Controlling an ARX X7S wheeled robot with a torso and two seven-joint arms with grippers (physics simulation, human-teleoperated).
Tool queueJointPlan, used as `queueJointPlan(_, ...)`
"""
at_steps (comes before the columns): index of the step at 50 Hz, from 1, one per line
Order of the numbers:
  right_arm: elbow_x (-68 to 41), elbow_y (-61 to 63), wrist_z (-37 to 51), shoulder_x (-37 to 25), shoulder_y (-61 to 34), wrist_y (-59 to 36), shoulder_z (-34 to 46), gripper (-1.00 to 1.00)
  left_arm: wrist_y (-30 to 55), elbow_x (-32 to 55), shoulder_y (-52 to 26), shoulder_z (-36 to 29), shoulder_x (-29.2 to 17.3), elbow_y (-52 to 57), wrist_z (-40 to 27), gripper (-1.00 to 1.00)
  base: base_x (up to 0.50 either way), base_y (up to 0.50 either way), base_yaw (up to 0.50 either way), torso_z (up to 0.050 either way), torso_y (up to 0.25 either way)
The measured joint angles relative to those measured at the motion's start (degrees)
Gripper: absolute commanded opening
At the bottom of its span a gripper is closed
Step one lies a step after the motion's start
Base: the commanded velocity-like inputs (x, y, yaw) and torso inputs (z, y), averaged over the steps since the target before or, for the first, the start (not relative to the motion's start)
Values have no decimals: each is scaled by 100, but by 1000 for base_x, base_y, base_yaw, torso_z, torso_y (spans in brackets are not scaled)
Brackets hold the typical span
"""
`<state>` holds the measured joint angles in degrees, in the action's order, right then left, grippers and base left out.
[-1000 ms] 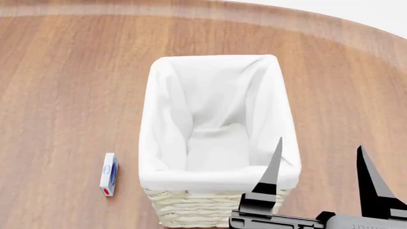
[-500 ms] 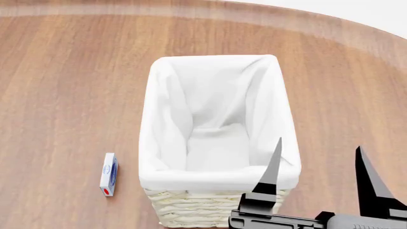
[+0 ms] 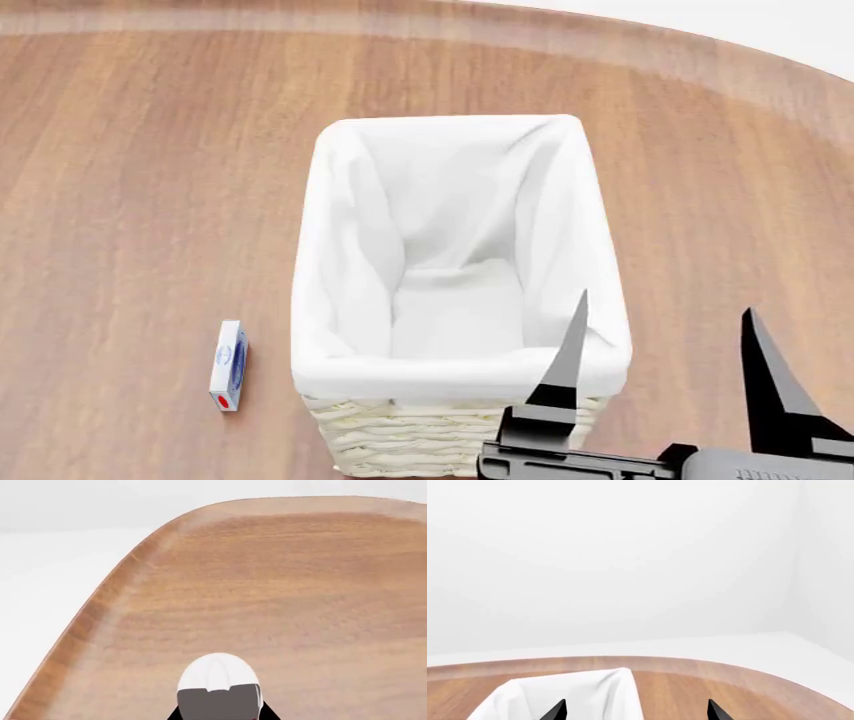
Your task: Pick up the ketchup, and put it in the basket.
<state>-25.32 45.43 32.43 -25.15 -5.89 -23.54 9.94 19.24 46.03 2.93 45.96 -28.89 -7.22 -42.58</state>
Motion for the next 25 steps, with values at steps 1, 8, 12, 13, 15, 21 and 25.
queueJointPlan(1, 1, -3, 1, -1, 1, 2, 2, 100, 76, 72, 20, 21, -25, 138, -35, -100, 0, 0, 0, 0, 0)
queueJointPlan(8, -1, -15, 9, -9, 6, 15, 6, 100, 686, 695, 97, 170, -279, 1094, -345, -100, 0, 0, 0, 0, 0)
queueJointPlan(12, -10, -12, 16, -17, 6, 17, -1, 100, 1048, 1061, 113, 229, -458, 1538, -551, -100, 0, 0, 0, 0, 0)
queueJointPlan(13, -11, -13, 17, -18, 6, 18, -2, 100, 1135, 1149, 116, 238, -506, 1640, -596, -100, 0, 0, 0, 0, 0)
queueJointPlan(15, -14, -15, 20, -21, 7, 21, -3, 100, 1307, 1329, 118, 247, -610, 1830, -660, -100, 0, 0, 0, 0, 0)
queueJointPlan(21, -24, -20, 28, -28, 4, 29, -6, 100, 1746, 1799, 87, 181, -948, 2311, -750, -100, 0, 0, 0, 0, 0)
queueJointPlan(25, -31, -22, 31, -33, 2, 33, -6, 100, 1945, 2031, 39, 99, -1175, 2603, -708, -100, 0, 0, 0, 0, 0)
